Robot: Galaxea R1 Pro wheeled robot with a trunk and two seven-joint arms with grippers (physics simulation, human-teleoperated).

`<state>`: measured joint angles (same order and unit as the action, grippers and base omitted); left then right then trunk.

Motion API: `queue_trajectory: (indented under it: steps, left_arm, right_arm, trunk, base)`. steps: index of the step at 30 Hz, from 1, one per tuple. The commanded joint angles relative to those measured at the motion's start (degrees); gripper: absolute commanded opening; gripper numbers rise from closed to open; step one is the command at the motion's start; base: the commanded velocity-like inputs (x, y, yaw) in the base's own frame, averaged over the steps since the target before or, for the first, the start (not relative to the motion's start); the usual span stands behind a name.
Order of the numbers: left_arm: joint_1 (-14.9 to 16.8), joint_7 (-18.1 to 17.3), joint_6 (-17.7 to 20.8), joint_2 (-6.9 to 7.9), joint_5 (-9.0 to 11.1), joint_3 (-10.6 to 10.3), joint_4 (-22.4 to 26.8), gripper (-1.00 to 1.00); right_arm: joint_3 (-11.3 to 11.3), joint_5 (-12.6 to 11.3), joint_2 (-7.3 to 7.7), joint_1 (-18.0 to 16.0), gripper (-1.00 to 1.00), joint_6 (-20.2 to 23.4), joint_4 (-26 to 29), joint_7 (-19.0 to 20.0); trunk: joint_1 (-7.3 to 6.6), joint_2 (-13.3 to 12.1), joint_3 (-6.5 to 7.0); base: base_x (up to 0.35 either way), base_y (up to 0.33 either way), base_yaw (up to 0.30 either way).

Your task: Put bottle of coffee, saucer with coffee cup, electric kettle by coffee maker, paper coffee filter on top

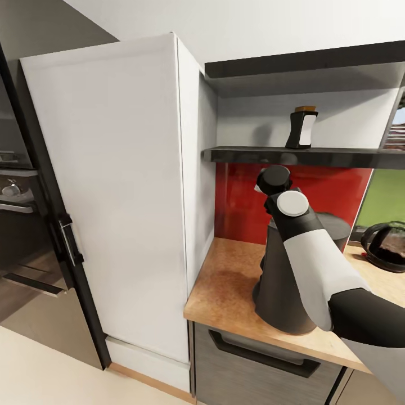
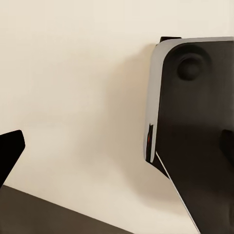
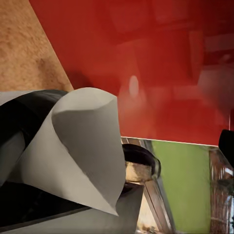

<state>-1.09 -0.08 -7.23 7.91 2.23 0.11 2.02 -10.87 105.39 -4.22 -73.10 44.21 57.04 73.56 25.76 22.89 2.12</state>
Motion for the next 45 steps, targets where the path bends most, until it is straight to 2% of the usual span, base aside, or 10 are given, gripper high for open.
queue_trajectory:
  steps: [1, 18, 27, 34, 45]
  left_arm:
    - [-0.05, -0.01, -0.07, 0.0, 0.23, -0.02, 0.08, 1.0]
    - [-0.05, -0.01, -0.07, 0.05, 0.49, 0.11, 0.08, 1.0]
    - [-0.05, -0.01, -0.07, 0.04, 0.51, 0.02, 0.08, 1.0]
    - [-0.05, -0.01, -0.08, -0.06, 0.24, -0.02, 0.08, 1.0]
    - [-0.05, -0.01, -0.11, -0.09, 0.29, -0.02, 0.08, 1.0]
  right_arm:
    - [-0.11, 0.34, 0.0, -0.03, 1.0, 0.44, 0.0, 0.44]
    - [-0.19, 0.34, -0.1, -0.03, 1.0, 0.44, 0.24, 0.44]
    - [-0.25, 0.34, -0.39, -0.03, 1.0, 0.51, 0.73, 0.44]
    - [-0.25, 0.34, -0.43, -0.03, 1.0, 0.53, 0.71, 0.44]
    - [-0.2, 0.34, -0.35, -0.03, 1.0, 0.53, 0.71, 0.44]
  trunk:
    - [0.02, 0.03, -0.01]
    - [0.02, 0.03, -0.01]
    - [0.02, 0.03, -0.01]
    - [0.02, 0.03, -0.01]
    - [0.02, 0.03, -0.01]
  base:
    - [0.0, 0.0, 0.0]
    - [-0.014, 0.005, 0.0]
    - [-0.088, 0.215, 0.0]
    - [-0.014, 0.056, 0.0]
    - [-0.179, 0.183, 0.0]
